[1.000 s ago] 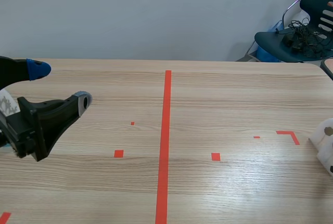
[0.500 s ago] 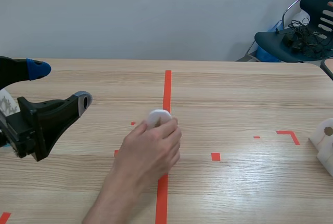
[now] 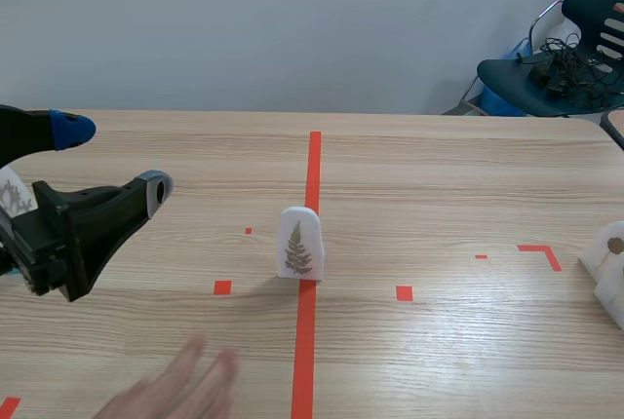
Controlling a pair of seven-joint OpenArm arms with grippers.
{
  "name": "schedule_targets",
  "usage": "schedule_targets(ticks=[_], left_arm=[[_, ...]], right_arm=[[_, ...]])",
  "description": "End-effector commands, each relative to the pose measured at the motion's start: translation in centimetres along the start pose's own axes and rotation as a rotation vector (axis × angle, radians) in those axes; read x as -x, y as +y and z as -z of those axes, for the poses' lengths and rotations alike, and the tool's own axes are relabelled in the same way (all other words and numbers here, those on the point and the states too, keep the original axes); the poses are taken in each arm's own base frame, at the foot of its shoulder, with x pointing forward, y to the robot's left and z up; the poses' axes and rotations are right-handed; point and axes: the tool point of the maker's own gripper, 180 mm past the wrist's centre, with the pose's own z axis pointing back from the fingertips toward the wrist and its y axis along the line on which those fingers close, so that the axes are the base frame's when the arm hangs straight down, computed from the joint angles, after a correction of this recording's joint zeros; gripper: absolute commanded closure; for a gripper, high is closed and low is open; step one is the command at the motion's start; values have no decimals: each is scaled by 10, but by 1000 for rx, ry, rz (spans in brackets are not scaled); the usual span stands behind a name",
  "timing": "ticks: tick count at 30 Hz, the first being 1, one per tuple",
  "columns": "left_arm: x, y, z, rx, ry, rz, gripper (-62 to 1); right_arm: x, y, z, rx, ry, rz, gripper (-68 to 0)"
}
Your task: Do the leaf sorting experiment
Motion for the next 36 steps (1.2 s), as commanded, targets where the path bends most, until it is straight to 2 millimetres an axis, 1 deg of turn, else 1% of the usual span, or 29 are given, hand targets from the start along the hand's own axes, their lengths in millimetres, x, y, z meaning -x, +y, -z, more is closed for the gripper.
schedule_targets(ticks=[1,4,7,11,15,18,23,26,30,33,36], left_arm=[[-7,0,2,2,-36,-5,-623],[-7,0,2,3,-35,-5,-623],[-7,0,2,3,-33,-5,-623],[-2,-1,2,7,-19,-8,-623],[16,-14,12,51,24,-14,-623],[34,-22,25,88,47,12,-623],[66,-20,54,108,79,60,-623],[84,-21,74,127,89,51,-623],[108,-37,101,178,109,50,-623],[119,-48,119,196,117,47,-623],[117,-56,133,201,93,32,-623]], right_arm=[[3,10,1,-40,5,9,-679],[8,31,4,-99,21,27,-679],[10,41,8,-137,30,30,-679],[12,46,11,-170,47,7,-679],[13,47,11,-173,53,1,-679],[13,47,11,-173,53,1,-679],[13,47,11,-173,53,1,-679],[13,47,11,-173,53,1,-679],[13,47,11,-173,53,1,-679],[13,47,11,-172,53,1,-679],[14,47,11,-172,58,1,-679]])
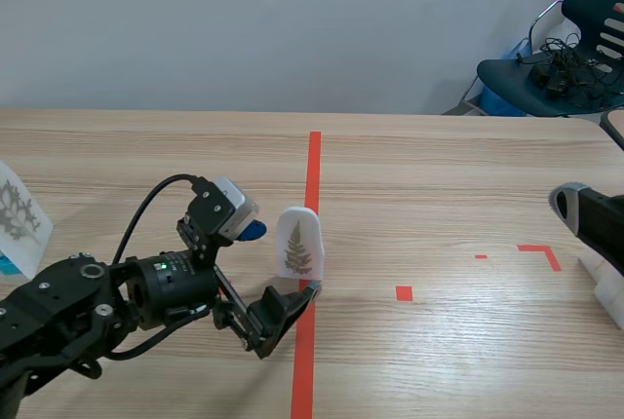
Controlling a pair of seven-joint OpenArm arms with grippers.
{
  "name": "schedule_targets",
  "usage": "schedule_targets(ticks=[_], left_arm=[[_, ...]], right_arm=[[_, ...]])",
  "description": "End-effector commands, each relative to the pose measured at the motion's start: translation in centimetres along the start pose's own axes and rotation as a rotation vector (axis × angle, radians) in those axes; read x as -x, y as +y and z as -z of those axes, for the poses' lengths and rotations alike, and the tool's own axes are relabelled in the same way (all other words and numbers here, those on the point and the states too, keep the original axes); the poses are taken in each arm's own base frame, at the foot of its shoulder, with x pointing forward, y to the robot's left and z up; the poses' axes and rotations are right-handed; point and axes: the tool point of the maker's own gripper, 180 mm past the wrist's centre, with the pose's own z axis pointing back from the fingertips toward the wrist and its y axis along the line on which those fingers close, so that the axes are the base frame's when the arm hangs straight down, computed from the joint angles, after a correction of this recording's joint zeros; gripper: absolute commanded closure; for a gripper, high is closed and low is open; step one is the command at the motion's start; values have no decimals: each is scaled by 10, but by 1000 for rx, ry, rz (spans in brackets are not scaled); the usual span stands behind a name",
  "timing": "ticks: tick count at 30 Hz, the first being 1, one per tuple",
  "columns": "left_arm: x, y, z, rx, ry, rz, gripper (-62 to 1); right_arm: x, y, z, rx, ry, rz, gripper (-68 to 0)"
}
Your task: Do the leaf sorting experiment
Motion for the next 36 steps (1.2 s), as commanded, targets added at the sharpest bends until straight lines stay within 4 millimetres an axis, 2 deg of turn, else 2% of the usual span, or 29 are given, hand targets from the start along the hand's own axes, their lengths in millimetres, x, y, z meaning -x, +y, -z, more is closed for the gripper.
schedule_targets(ticks=[1,3,4,7,9,14,19,23,27,29,32,34,36], left_arm=[[-30,7,4,-14,-90,11,-623],[-33,8,9,-29,-99,9,-623],[-36,9,10,-38,-106,10,-593],[-37,10,12,-47,-111,10,-399],[-37,10,12,-46,-110,9,-298],[-37,9,12,-43,-112,8,-191],[-38,9,12,-45,-114,3,-55],[-45,7,10,-20,-115,12,-50],[-74,15,-7,-36,-155,-40,-51],[-90,23,-24,-69,-185,-52,-51],[-102,41,-57,-150,-215,-64,-51],[-102,55,-80,-217,-227,-93,-51],[-92,75,-103,-310,-224,-131,-51]], right_arm=[[-4,-1,1,-4,-17,1,-679],[-3,-1,1,-4,-11,1,-679],[-3,-1,1,-3,-9,1,-679],[-3,-1,1,-3,-9,1,-679],[-2,-1,1,-2,-11,5,-679],[-2,-1,1,1,-13,10,-679],[-2,-1,1,1,-13,10,-679],[-2,-1,1,1,-12,10,-679],[-2,-1,1,1,-12,10,-679],[-2,-1,1,1,-12,10,-679],[-2,-1,1,1,-12,10,-679],[-2,-1,1,1,-13,10,-679],[-2,-1,1,1,-13,10,-679]])
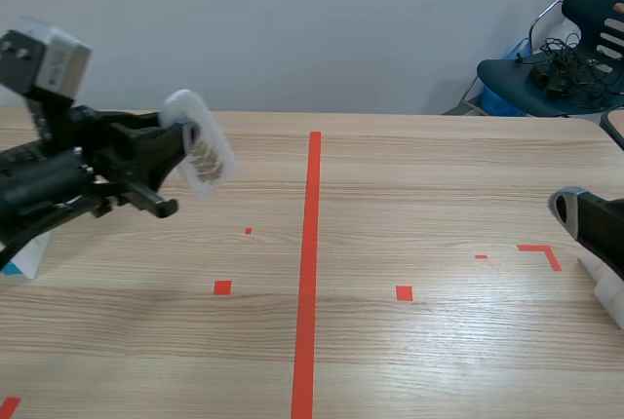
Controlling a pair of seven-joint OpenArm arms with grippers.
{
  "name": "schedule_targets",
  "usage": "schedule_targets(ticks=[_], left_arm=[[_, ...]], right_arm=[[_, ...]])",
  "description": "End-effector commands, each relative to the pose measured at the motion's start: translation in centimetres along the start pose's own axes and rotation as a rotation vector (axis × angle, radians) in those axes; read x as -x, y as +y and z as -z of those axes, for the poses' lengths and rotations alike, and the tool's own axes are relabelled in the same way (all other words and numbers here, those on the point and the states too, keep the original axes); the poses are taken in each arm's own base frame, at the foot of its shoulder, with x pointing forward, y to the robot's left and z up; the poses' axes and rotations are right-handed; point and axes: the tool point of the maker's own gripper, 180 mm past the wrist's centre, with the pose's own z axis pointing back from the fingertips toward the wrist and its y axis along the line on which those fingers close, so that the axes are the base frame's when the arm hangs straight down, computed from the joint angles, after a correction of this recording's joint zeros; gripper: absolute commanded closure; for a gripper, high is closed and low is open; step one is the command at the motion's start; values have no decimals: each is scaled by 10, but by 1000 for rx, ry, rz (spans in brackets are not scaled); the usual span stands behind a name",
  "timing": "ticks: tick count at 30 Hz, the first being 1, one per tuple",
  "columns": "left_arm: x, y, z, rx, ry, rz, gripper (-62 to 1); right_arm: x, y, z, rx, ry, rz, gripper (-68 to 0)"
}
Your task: Do the leaf sorting experiment
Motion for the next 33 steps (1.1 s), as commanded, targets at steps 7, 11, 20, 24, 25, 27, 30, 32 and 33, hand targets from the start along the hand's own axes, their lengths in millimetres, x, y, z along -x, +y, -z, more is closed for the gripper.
schedule_targets(ticks=[7,11,20,24,25,27,30,32,33], left_arm=[[43,96,-60,-405,75,-99,-51],[54,124,-69,-493,73,-107,-51],[69,188,-87,-681,81,-89,-51],[77,212,-105,-763,105,-69,-51],[80,216,-109,-771,115,-66,-51],[81,220,-113,-781,116,-57,-51],[83,223,-118,-789,127,-52,-70],[85,223,-119,-789,131,-53,-92],[86,222,-119,-787,134,-54,-104]], right_arm=[[-6,-1,1,-1,-28,4,-679],[-6,-1,1,-1,-28,4,-679],[-6,-1,1,-1,-28,4,-679],[-6,-1,1,-1,-28,4,-679],[-6,-1,1,-1,-28,4,-679],[-6,-1,1,-1,-28,4,-679],[-6,-1,1,-1,-28,4,-679],[-6,-1,1,-1,-28,4,-679],[-6,-1,1,-1,-28,4,-679]])
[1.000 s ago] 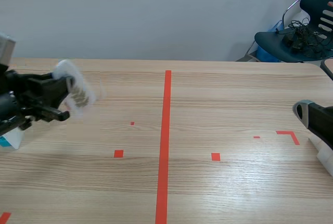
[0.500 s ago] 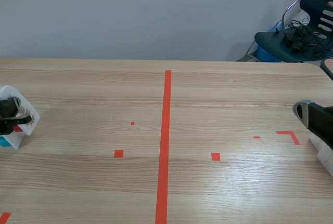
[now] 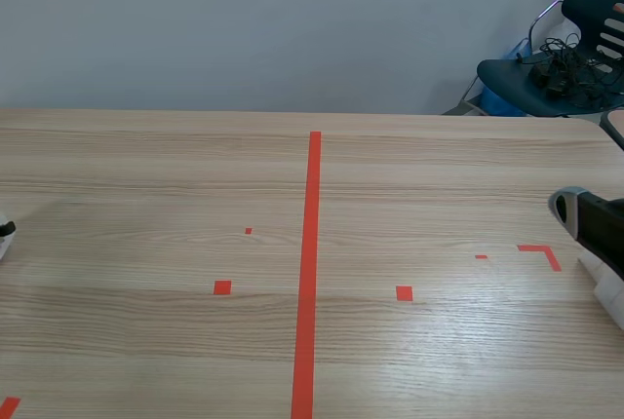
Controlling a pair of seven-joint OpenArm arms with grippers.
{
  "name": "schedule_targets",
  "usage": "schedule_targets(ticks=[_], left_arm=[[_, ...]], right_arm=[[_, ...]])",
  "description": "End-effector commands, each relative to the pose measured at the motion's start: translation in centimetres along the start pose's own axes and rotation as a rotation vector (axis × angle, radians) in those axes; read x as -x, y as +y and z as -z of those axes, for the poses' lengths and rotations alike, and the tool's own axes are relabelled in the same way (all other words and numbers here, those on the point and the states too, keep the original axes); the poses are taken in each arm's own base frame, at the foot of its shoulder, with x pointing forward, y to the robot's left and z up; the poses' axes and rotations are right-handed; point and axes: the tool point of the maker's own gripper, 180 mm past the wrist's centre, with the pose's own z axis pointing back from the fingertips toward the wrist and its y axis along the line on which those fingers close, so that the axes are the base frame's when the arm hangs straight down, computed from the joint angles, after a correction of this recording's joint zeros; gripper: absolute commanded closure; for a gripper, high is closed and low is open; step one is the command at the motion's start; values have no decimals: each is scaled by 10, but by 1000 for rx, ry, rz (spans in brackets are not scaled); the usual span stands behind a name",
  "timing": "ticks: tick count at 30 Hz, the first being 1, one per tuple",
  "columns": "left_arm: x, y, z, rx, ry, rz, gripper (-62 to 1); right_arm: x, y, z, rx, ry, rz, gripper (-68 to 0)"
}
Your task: Do the leaf sorting experiment
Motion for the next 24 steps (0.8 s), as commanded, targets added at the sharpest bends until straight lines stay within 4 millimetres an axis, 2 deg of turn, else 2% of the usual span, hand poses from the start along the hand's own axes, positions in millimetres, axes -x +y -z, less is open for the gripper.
schedule_targets(ticks=[1,5,8,12,16,20,22,24], left_arm=[[-16,-1,2,9,-44,4,-118],[-15,-1,2,9,-41,5,-203],[-18,1,2,12,-45,13,-302],[-38,-7,1,83,-70,24,-438],[-77,-43,-10,272,-94,43,-512],[-126,-90,-38,477,-178,132,-618],[-142,-117,-57,584,-212,179,-623],[-146,-141,-76,681,-216,219,-623]], right_arm=[[-6,-1,1,-1,-28,4,-679],[-6,-1,1,-1,-28,4,-679],[-6,-1,1,-1,-28,4,-679],[-6,-1,1,-1,-28,4,-679],[-6,-1,1,-1,-28,4,-679],[-6,-1,1,-1,-28,4,-679],[-6,-1,1,-1,-28,4,-679],[-6,-1,1,-1,-28,4,-679]])
